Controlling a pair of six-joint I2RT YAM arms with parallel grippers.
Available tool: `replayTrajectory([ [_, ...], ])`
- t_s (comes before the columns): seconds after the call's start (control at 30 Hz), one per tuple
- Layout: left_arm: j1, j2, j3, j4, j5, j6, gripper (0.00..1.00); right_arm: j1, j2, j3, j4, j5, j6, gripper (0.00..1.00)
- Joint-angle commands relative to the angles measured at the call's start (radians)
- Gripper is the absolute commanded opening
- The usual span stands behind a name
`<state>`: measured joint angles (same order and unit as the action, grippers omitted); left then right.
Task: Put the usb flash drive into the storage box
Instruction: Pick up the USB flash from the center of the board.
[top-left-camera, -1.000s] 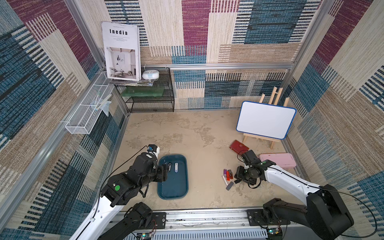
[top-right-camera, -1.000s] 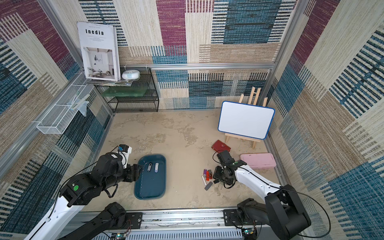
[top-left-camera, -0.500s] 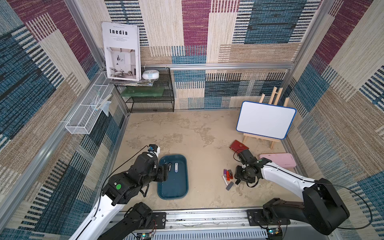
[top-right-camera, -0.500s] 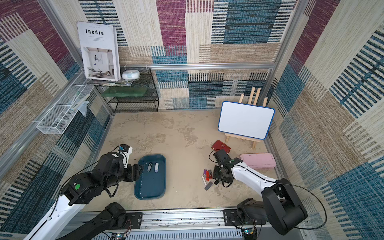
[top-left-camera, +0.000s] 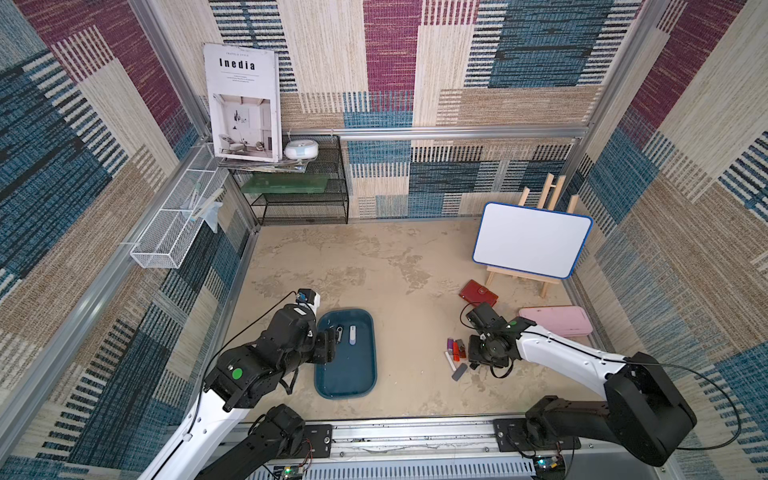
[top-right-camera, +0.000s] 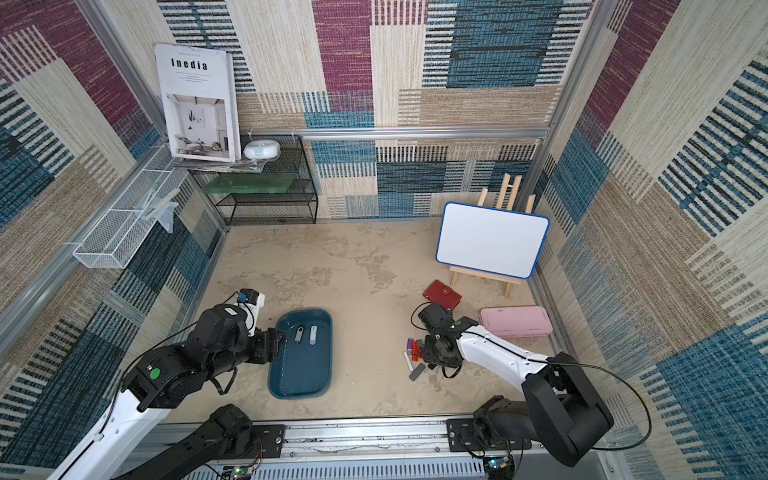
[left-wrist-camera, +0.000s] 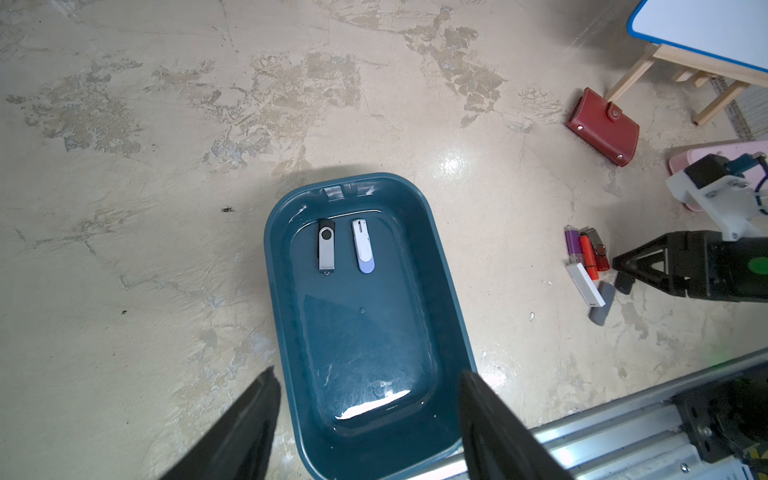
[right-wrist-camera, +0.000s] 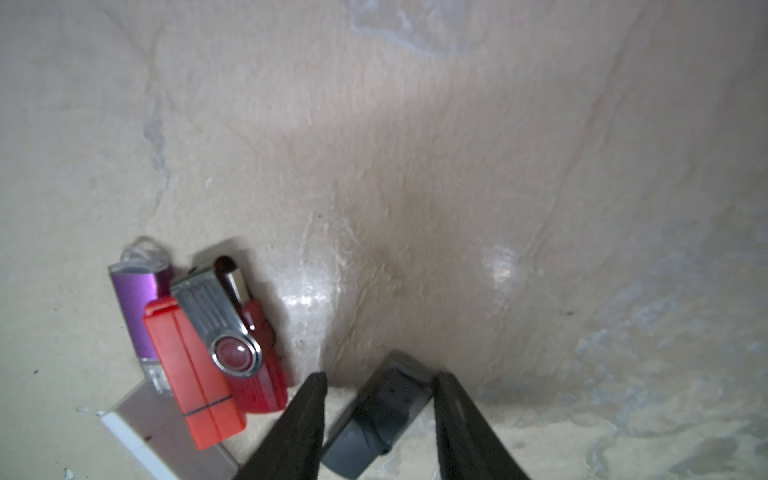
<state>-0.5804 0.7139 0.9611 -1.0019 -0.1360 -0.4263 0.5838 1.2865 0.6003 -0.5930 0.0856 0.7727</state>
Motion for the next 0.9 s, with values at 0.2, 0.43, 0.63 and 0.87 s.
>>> replayTrajectory([
  [0.2,0.001,0.0,0.001,0.009,-0.011,0.004,0.72,0.025,0.005,0.009,-0.087,-0.018,0.022,0.46],
  [0.43,0.001,0.004,0.0,0.009,-0.01,0.004,0.72,0.035,0.016,0.011,-0.083,-0.018,0.017,0.46],
  [0.63,0.001,0.002,-0.001,0.009,-0.011,0.002,0.72,0.038,0.04,0.013,-0.066,-0.018,0.005,0.42],
  [0.87,0.001,0.002,-0.001,0.009,-0.014,0.001,0.72,0.038,0.088,0.029,-0.047,-0.024,-0.021,0.32],
])
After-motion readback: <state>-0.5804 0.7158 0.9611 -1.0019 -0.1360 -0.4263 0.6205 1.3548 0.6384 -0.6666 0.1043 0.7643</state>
